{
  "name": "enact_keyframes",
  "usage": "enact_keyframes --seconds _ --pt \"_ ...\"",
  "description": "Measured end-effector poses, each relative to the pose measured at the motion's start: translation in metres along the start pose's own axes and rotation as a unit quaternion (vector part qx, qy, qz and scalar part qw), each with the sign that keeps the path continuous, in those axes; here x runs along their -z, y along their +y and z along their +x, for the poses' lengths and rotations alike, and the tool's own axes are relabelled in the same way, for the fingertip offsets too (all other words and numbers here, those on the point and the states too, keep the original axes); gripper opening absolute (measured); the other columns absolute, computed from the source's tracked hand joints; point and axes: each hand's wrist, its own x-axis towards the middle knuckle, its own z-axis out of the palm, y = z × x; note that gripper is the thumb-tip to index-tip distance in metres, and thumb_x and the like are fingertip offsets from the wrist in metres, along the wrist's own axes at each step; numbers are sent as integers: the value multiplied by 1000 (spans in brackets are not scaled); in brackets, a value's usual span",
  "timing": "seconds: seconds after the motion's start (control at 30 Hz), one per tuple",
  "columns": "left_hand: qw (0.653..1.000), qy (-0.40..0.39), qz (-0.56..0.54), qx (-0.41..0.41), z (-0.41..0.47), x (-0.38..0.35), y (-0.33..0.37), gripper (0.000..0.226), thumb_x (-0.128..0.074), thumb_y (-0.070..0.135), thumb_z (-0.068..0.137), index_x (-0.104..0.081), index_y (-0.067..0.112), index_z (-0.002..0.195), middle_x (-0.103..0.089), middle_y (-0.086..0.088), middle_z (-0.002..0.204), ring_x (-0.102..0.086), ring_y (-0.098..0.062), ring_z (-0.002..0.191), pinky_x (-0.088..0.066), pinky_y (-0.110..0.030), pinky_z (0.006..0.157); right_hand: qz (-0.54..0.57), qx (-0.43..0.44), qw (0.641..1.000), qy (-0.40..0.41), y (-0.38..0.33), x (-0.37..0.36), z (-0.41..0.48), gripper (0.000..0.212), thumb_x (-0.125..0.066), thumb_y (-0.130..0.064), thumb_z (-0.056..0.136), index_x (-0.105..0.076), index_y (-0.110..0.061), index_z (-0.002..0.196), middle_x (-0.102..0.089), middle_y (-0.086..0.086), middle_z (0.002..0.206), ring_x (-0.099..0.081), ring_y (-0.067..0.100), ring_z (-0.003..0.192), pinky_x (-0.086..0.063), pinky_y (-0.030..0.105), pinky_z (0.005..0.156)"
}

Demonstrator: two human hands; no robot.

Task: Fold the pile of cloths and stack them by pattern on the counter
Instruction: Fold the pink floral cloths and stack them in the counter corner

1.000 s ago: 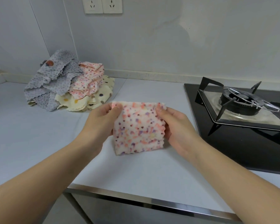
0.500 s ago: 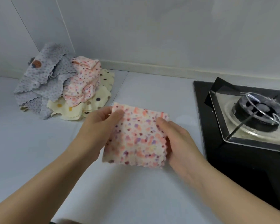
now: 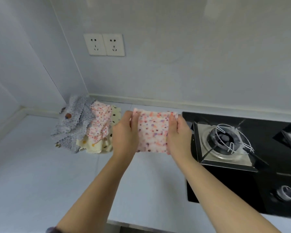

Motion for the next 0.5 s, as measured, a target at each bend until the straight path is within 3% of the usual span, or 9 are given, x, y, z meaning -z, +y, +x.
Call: enact_keyframes --seconds 0.07,0.13,0.23,0.33,0.4,0.5 --pt "995 -35 -79 44 5 7 13 34 -44 36 100 -47 14 74 -45 3 60 -38 -5 50 -33 -16 50 -8 -8 1000 2 -18 7 3 34 -40 -25 103 -42 -15 71 -43 -1 63 -38 3 54 -33 21 55" --pt "982 -100 -131 92 6 9 20 35 -49 32 97 -40 14 69 -39 0 62 -34 -5 51 -29 -15 46 7 -37 999 7 -27 13 4 35 -40 -28 103 -45 -8 74 -47 4 68 -41 6 60 -36 26 61" --pt "974 -156 -123 112 1 8 28 31 -49 27 96 -37 13 71 -37 -4 67 -37 -15 60 -32 -20 48 69 -114 991 6 -29 26 7 41 -43 -38 101 -47 -2 82 -48 6 72 -46 17 68 -41 32 66" --pt "987 -130 -75 59 -8 2 42 36 -44 28 100 -33 13 69 -35 0 62 -32 -15 56 -32 -27 48 93 -156 983 11 -29 39 8 38 -41 -40 101 -49 -6 86 -51 6 73 -50 18 67 -47 32 64" --pt "995 -99 -31 13 -16 -4 53 40 -43 32 101 -31 17 66 -34 3 56 -29 -15 53 -27 -31 50 57 -127 989 52 -29 49 8 38 -39 -38 102 -53 -5 87 -58 5 79 -55 18 73 -48 34 70" --pt "995 -87 -42 -2 -36 -19 80 48 -44 42 99 -27 18 61 -29 5 51 -26 -15 50 -25 -30 50 34 -88 993 78 -26 84 8 34 -37 -32 103 -55 -8 89 -58 -2 80 -53 11 75 -42 26 67"
